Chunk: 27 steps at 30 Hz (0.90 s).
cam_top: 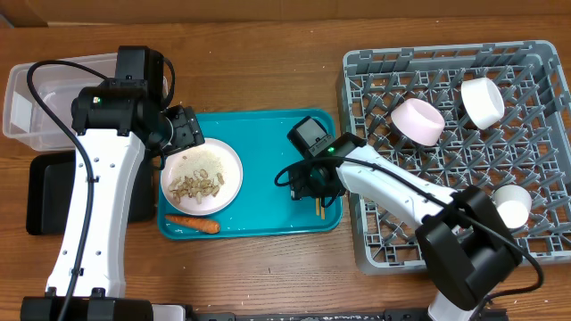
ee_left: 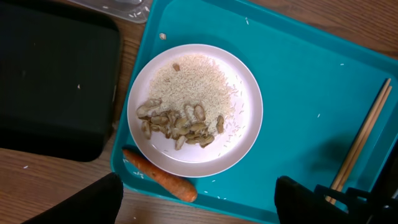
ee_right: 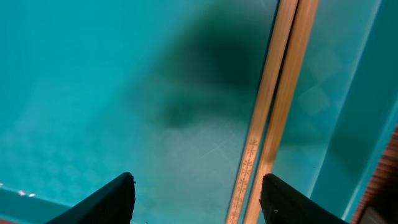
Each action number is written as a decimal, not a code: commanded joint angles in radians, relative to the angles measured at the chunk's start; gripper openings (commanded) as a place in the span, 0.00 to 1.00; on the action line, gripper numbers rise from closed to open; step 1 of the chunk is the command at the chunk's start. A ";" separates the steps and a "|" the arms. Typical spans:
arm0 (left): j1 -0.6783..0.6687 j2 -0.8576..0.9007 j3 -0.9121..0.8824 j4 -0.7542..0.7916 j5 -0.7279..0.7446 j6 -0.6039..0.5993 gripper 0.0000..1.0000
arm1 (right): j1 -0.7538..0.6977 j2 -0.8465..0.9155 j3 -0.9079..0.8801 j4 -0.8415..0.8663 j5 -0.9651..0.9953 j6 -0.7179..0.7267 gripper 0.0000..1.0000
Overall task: Sort waste into correct bins and load items into the dishwasher
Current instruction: 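Move right gripper to the wooden chopsticks on the tray and grasp, then lift the chopsticks with right gripper and carry them toward the rack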
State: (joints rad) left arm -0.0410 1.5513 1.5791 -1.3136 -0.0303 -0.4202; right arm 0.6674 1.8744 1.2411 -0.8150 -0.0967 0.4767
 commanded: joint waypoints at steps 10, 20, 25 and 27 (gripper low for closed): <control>0.002 -0.007 0.008 -0.006 0.004 -0.010 0.80 | 0.000 0.066 -0.007 0.018 -0.039 0.007 0.67; 0.002 -0.007 0.008 -0.007 0.005 -0.010 0.80 | 0.000 0.067 -0.007 0.001 0.036 0.043 0.67; 0.002 -0.007 0.008 -0.009 0.005 -0.010 0.80 | 0.000 0.067 -0.007 -0.002 0.072 0.056 0.50; 0.002 -0.007 0.008 -0.011 0.005 -0.010 0.80 | 0.000 0.067 -0.007 -0.005 0.073 0.056 0.42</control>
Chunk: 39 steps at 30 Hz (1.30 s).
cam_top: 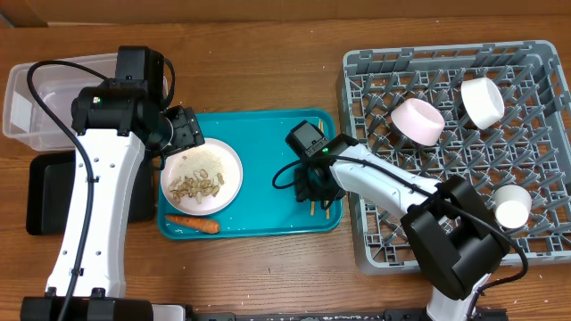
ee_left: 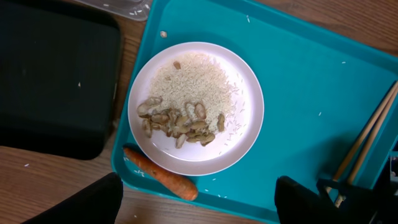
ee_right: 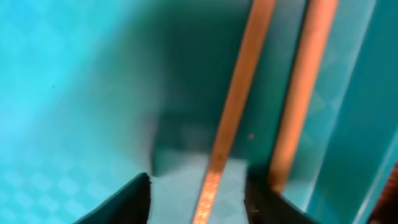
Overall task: Sort waste into correct bins and load items into the dishwasher
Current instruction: 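Lift the chopsticks with right gripper and carry them toward the rack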
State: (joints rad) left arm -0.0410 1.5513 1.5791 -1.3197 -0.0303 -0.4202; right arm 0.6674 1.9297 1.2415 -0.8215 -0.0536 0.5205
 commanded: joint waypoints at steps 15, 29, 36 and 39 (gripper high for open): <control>0.002 -0.007 0.008 -0.008 0.005 -0.010 0.80 | 0.000 0.012 -0.024 -0.021 0.018 0.011 0.13; 0.002 -0.007 0.008 -0.008 0.004 -0.010 0.80 | -0.029 -0.135 0.103 -0.148 -0.006 -0.029 0.04; 0.002 -0.007 0.008 -0.007 0.005 -0.010 0.80 | -0.105 -0.351 0.143 -0.284 0.000 -0.136 0.04; 0.002 -0.007 0.008 -0.008 0.005 -0.010 0.80 | -0.149 -0.388 0.142 -0.388 0.063 -0.136 0.04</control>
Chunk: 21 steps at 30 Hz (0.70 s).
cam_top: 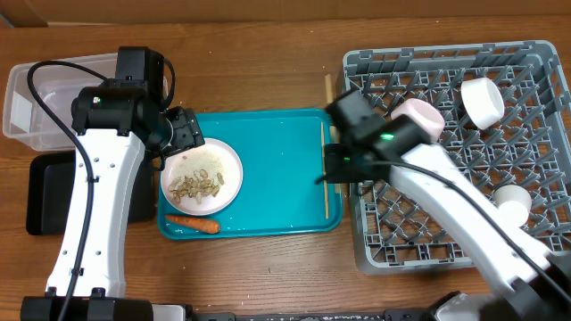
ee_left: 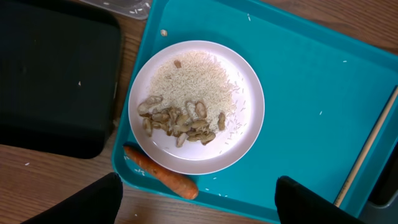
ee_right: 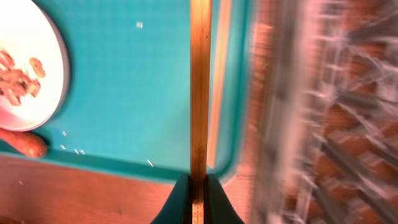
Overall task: Sort waste into correct bins and load items into the dishwasher
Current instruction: 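Lift the chopsticks with right gripper and carry them toward the rack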
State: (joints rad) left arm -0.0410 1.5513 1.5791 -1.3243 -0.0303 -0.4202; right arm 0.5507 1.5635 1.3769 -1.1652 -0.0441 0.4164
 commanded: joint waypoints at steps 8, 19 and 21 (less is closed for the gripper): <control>0.002 -0.007 0.008 -0.003 0.005 -0.010 0.80 | -0.108 -0.017 -0.098 -0.180 0.121 -0.069 0.04; 0.002 -0.007 0.008 -0.004 0.005 -0.010 0.80 | -0.107 -0.017 -0.210 -0.107 0.110 -0.069 0.10; 0.002 -0.007 0.008 -0.006 0.005 -0.010 0.80 | -0.107 -0.017 -0.210 -0.101 0.111 -0.069 0.33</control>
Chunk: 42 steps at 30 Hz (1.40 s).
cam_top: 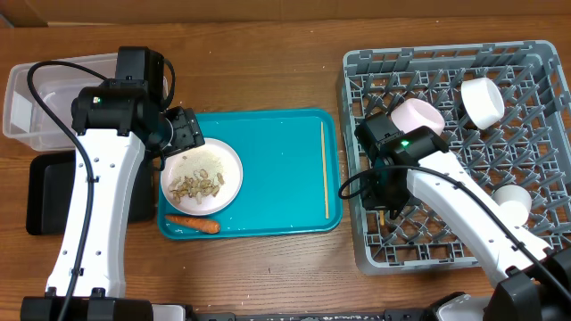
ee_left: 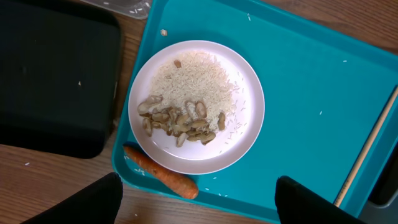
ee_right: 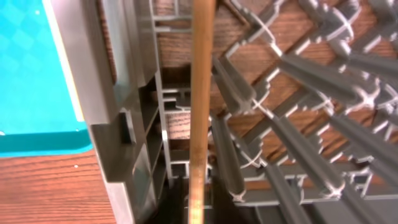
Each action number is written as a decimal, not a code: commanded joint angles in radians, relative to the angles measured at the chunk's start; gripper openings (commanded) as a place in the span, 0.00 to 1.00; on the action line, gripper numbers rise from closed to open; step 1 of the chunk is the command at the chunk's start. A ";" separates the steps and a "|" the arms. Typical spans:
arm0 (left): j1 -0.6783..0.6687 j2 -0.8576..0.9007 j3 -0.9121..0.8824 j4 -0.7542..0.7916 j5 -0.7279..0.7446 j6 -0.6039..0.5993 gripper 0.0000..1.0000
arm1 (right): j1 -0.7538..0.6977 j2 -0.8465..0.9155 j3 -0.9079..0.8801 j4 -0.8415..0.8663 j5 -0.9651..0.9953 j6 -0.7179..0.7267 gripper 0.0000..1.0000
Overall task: Sort waste into correct bins and load items into the dishwasher
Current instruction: 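Lift the chopsticks with right gripper and carry them toward the rack, then lower the chopsticks into the rack's left side and open right gripper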
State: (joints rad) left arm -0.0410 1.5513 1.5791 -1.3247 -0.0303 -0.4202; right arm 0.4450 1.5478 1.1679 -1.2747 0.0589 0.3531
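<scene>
My right gripper (cam_top: pixel 385 198) is shut on a wooden chopstick (ee_right: pixel 200 93) over the left part of the grey dish rack (cam_top: pixel 535 53). In the right wrist view the stick runs straight up between the rack's ribs (ee_right: pixel 298 68). A second chopstick (cam_top: pixel 324 169) lies on the teal tray (cam_top: pixel 277 134) along its right side. The white plate (ee_left: pixel 196 107) with rice and peanuts and a carrot (ee_left: pixel 160 179) sit at the tray's left. My left gripper (ee_left: pixel 196 205) hangs open above the plate, holding nothing.
The rack holds a pink bowl (cam_top: pixel 417 120) and two white cups (cam_top: pixel 482 101), (cam_top: pixel 513 203). A clear bin (cam_top: pixel 36 98) and a black bin (cam_top: pixel 45 192) stand left of the tray. Loose rice grains dot the tray.
My right gripper has moved with its chopstick from above the tray's right edge to over the rack's left cells. The other chopstick still lies on the tray. The left arm has not moved.
My right gripper stood open over two chopsticks at the tray's right side, then sat closer down around them. Then it held one chopstick lifted beside the rack while the other stayed on the tray. Now that stick is over the rack.
</scene>
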 commanded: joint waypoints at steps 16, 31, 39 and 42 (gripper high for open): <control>0.002 -0.007 0.008 -0.006 0.005 -0.010 0.80 | 0.021 -0.001 0.319 0.114 -0.061 -0.040 0.55; 0.002 -0.007 0.008 -0.006 0.004 -0.010 0.80 | 0.135 0.337 0.317 0.156 -0.060 0.026 0.56; 0.002 -0.007 0.008 -0.006 0.004 -0.010 0.81 | 0.155 0.477 0.317 0.185 -0.061 0.044 0.57; 0.001 -0.007 0.008 -0.006 -0.002 -0.010 0.81 | 0.163 0.505 0.311 0.195 -0.061 0.044 0.58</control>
State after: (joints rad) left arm -0.0410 1.5513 1.5791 -1.3315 -0.0307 -0.4202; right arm 0.5968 2.0251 1.4773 -1.0885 -0.0002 0.3855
